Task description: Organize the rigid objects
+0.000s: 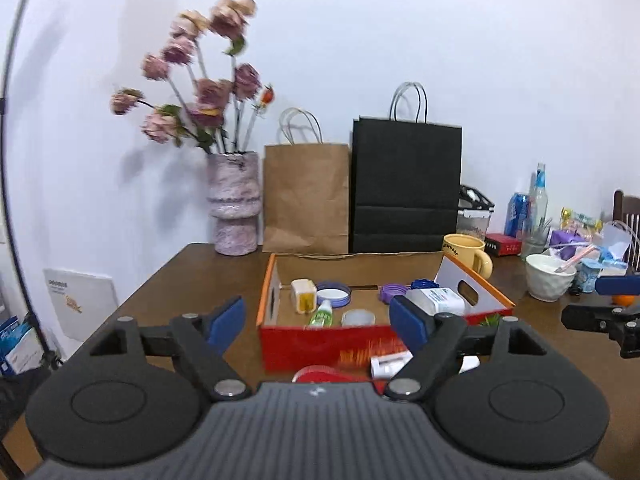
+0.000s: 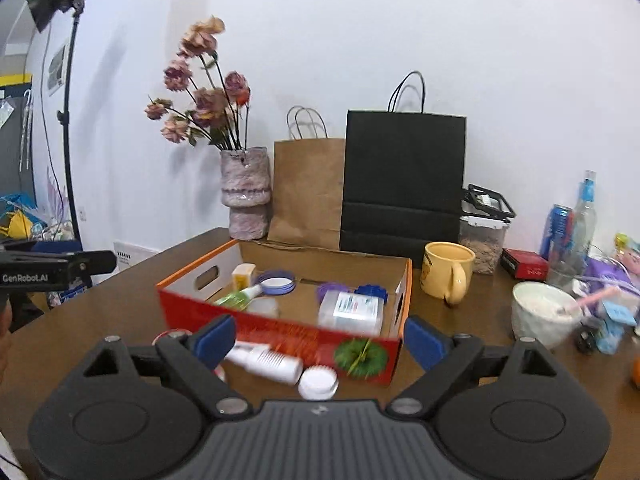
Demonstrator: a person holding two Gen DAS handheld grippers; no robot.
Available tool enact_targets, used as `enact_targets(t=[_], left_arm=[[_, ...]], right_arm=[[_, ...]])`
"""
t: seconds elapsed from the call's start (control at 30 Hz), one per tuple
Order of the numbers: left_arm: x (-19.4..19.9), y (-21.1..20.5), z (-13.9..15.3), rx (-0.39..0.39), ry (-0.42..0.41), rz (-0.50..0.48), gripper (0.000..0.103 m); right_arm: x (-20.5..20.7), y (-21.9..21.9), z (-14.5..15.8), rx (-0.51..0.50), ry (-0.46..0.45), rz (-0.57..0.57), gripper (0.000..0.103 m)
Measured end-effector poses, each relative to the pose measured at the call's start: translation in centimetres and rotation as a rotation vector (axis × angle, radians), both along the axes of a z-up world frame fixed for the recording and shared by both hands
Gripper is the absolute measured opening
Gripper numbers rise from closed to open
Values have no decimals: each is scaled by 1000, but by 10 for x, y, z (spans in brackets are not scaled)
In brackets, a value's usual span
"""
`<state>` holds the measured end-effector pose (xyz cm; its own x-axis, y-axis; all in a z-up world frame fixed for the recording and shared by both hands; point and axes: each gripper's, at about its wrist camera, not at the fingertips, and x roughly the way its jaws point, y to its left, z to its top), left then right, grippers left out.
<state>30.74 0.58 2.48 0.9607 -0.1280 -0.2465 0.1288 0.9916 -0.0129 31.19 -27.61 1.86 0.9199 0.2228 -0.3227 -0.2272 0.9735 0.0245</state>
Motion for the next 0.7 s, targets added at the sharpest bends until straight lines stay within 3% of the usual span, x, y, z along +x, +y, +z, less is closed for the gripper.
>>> enact_targets(t=[0.23, 0.43, 0.57, 0.7], left_arm=[[-89, 28, -22, -76, -32, 42, 81], [-154, 45, -35, -44, -87, 115, 81], [-180, 52, -41, -52, -91, 103, 81], [-196, 47, -38, 3, -129, 83, 81]], right_arm=[[-95, 19, -13, 18, -88, 3, 94], [-167, 34, -27, 35, -203, -5, 95], [-196, 37, -42, 79, -183, -6, 95], [-217, 38, -52, 61, -157, -36, 95]])
